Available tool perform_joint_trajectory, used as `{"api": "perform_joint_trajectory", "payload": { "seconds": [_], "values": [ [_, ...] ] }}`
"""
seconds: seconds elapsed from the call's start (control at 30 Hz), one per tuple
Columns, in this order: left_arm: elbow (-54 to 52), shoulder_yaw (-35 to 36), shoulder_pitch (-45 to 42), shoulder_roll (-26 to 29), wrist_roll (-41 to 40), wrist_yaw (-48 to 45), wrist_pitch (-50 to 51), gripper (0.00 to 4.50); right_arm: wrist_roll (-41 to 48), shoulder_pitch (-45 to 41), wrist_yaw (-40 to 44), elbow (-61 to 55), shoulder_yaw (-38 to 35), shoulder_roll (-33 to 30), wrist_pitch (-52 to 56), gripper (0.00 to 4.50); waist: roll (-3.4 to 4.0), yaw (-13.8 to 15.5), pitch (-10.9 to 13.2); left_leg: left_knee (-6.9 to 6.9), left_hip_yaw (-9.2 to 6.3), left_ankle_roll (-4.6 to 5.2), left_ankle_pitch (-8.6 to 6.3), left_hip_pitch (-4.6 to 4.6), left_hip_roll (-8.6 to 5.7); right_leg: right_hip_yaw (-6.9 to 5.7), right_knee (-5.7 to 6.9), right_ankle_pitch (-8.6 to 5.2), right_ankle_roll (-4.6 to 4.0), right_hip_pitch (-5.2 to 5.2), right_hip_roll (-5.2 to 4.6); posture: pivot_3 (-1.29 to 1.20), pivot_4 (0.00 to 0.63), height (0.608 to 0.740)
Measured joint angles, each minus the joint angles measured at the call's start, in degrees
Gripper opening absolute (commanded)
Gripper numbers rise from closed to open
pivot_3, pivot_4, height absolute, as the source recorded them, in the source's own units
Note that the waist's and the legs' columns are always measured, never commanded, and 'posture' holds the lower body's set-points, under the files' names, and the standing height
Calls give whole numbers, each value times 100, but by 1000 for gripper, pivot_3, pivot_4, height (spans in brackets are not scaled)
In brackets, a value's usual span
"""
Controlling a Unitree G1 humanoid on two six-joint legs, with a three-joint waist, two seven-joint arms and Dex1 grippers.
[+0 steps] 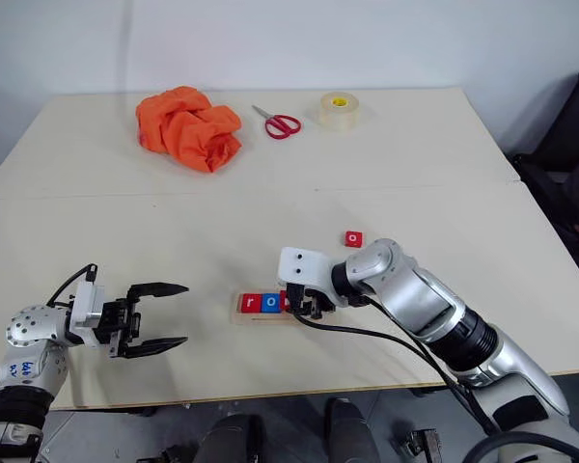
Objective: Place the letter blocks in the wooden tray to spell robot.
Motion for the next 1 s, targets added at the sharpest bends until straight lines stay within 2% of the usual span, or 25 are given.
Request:
{"api": "perform_joint_trajectory", "payload": {
  "seconds": [0.23, 0.53, 0.67, 0.77, 1.0],
  "values": [
    [-53, 2, 37, -4, 0, 1, 2, 4478, -110, 0, 14, 82, 41, -1, -10, 1458, 0, -5, 0, 0, 0, 0, 0, 0, 0, 0, 1, 0, 0, -1, 0, 0, 150, 740],
    [-59, 2, 32, -26, 6, 1, 2, 4500, -30, 5, 237, -107, 60, 3, 36, 4475, 0, -4, 0, 0, 0, 0, 0, -1, 0, 0, 1, 0, 0, -2, 0, 0, 150, 740],
    [-59, 2, 23, -46, 11, 2, 2, 4500, -1, 6, 231, -122, 38, 6, 97, 4475, 0, 0, 0, 2, 0, 0, 0, 0, 0, 0, 2, 0, 0, -2, 0, 0, 150, 740],
    [-59, 2, 3, -70, 16, 2, 3, 4500, 70, 17, 205, -118, -80, 18, 99, 3921, 0, -1, 0, 2, 0, 0, 0, -1, 0, 0, 1, 0, 0, -2, 0, 0, 150, 740],
    [-60, 2, -22, -84, 27, 2, 9, 4500, 136, 11, 196, 213, -299, -19, -185, 1622, 0, -3, 0, 2, 0, 0, 0, -1, 0, 0, 1, 0, 0, -2, 0, 0, 150, 740]
  ]
}}
